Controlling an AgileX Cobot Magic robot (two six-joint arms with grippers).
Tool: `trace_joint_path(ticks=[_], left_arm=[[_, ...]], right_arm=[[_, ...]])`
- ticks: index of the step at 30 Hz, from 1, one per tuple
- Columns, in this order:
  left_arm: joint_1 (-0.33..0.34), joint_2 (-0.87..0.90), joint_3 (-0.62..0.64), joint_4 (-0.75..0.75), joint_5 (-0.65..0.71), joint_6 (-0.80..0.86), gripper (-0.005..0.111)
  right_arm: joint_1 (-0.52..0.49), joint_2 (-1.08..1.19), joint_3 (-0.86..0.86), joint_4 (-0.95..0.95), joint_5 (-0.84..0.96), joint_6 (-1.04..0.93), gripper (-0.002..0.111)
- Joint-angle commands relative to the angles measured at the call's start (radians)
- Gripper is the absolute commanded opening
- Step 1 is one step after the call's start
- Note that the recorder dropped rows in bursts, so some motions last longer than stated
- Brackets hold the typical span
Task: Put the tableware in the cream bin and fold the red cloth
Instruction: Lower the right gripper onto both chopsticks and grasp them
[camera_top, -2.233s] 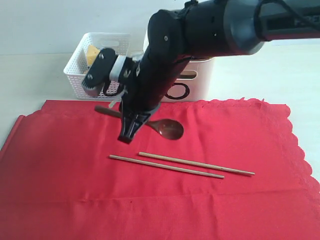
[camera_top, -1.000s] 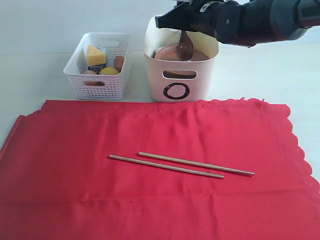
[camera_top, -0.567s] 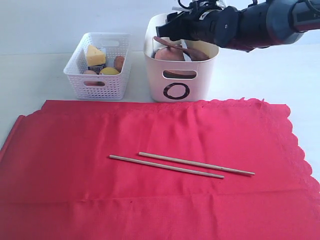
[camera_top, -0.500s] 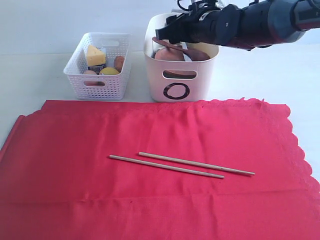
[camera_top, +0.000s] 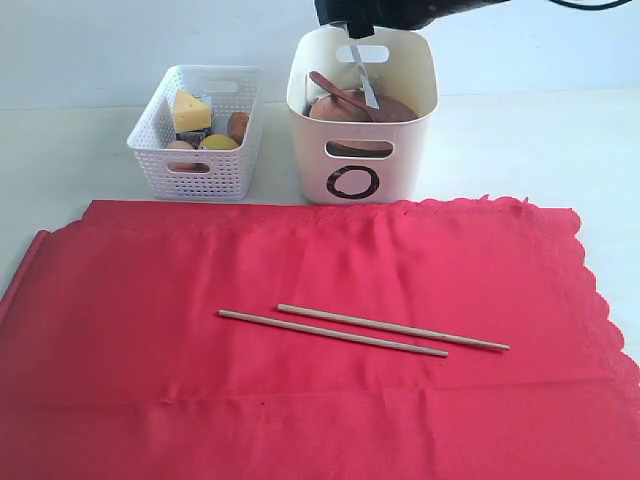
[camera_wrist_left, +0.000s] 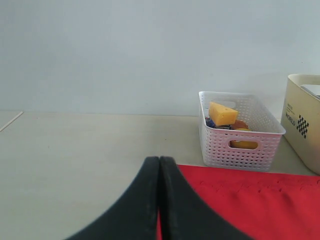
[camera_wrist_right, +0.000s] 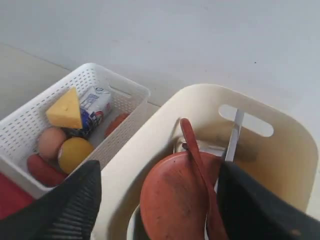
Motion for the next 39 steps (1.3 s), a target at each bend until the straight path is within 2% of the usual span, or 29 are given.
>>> trace_joint_path(ticks=[1, 6, 12, 16, 22, 25, 39], left_arm=[[0.002, -0.006, 0.001, -0.001, -0.005, -0.002, 0.001], [0.002, -0.006, 0.001, -0.001, -0.005, -0.002, 0.001], [0.002, -0.006, 0.001, -0.001, -0.005, -0.002, 0.001], [0.002, -0.006, 0.001, -0.001, -0.005, -0.002, 0.001], [0.002, -0.006, 0.001, -0.001, -0.005, -0.002, 0.001], [0.002, -0.006, 0.001, -0.001, -0.005, -0.002, 0.001], [0.002, -0.006, 0.001, -0.001, -0.005, -0.002, 0.001]], right_arm=[[0.0, -0.07, 0.001, -0.015, 0.158, -0.053, 0.064], [0.0, -0.104, 0.022, -0.003, 0.328, -0.116, 0.064], [0.068, -0.129, 0.183, -0.003, 0.303, -0.179, 0.064], [0.151, -0.127, 0.289, 0.0, 0.283, -0.244, 0.064], [0.244, -0.098, 0.394, -0.002, 0.283, -0.415, 0.064], [0.255, -0.054, 0.399, -0.002, 0.288, -0.482, 0.064], [0.255, 0.132, 0.399, -0.011, 0.231, -0.515, 0.064]])
